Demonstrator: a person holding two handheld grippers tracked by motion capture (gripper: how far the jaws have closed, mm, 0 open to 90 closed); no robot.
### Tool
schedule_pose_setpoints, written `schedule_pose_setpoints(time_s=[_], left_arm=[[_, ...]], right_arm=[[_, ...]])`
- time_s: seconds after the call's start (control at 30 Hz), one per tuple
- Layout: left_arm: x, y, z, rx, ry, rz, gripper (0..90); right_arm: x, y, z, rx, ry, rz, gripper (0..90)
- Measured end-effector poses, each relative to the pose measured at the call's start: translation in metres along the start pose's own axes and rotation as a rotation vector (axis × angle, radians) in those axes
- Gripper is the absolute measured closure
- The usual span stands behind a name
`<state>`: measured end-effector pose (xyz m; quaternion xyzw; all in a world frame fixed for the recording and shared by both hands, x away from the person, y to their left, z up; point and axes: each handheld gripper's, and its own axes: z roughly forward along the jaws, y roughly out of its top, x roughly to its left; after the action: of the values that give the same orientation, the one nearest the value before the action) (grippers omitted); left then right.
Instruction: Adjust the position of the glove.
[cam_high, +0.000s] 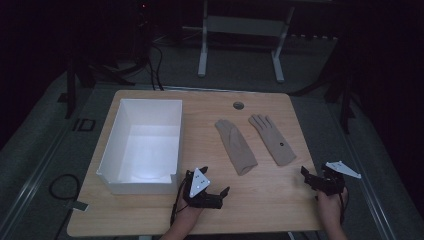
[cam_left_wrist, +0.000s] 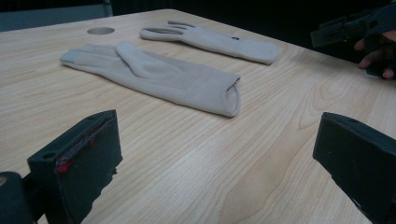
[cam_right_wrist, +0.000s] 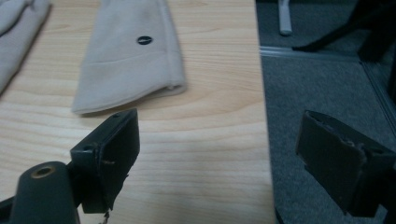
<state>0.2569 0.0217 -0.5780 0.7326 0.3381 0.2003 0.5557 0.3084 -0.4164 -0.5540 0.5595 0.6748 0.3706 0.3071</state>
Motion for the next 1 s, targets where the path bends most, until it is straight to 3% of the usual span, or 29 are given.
schedule_pose_setpoints(time_s=[0.07, 0.13, 0.27, 0.4, 0.47, 0.57, 0.67, 0.73, 0.87, 0.93, 1.0], left_arm=[[0.000, 0.000, 0.000, 0.000, -0.002, -0.003, 1.4], [0.001, 0.000, 0.000, 0.000, -0.003, -0.005, 1.4], [0.000, 0.000, 0.000, 0.000, -0.003, -0.001, 1.4], [0.001, 0.000, 0.000, 0.000, -0.011, -0.005, 1.4], [0.001, 0.000, 0.000, 0.000, -0.012, -0.006, 1.4], [0.000, 0.000, 0.000, -0.001, -0.018, -0.007, 1.4], [0.000, 0.000, 0.001, 0.003, -0.017, -0.001, 1.4], [0.000, 0.000, 0.001, 0.006, -0.016, 0.000, 1.4], [0.001, 0.000, 0.001, 0.008, -0.018, -0.011, 1.4], [0.001, 0.001, 0.001, 0.007, -0.019, -0.017, 1.4], [0.001, 0.001, 0.001, 0.007, -0.019, -0.013, 1.4]], right_arm=[[-0.002, 0.000, -0.001, -0.001, -0.005, 0.019, 13.1], [-0.002, 0.000, -0.001, -0.009, -0.009, 0.009, 11.9], [-0.004, 0.003, -0.002, 0.003, 0.026, 0.000, 11.4], [-0.008, 0.010, -0.011, -0.017, 0.035, 0.033, 10.8], [-0.008, 0.016, -0.015, -0.028, 0.012, 0.012, 10.8], [-0.009, 0.026, -0.022, -0.056, -0.061, -0.032, 13.4], [-0.016, 0.037, -0.022, -0.006, 0.031, 0.023, 13.4], [-0.014, 0.043, -0.023, 0.000, 0.047, 0.000, 13.9], [-0.006, 0.057, -0.027, -0.049, 0.050, 0.019, 13.5], [-0.004, 0.064, -0.027, -0.072, 0.096, 0.045, 11.2], [0.000, 0.070, -0.026, -0.098, 0.138, 0.038, 11.2]])
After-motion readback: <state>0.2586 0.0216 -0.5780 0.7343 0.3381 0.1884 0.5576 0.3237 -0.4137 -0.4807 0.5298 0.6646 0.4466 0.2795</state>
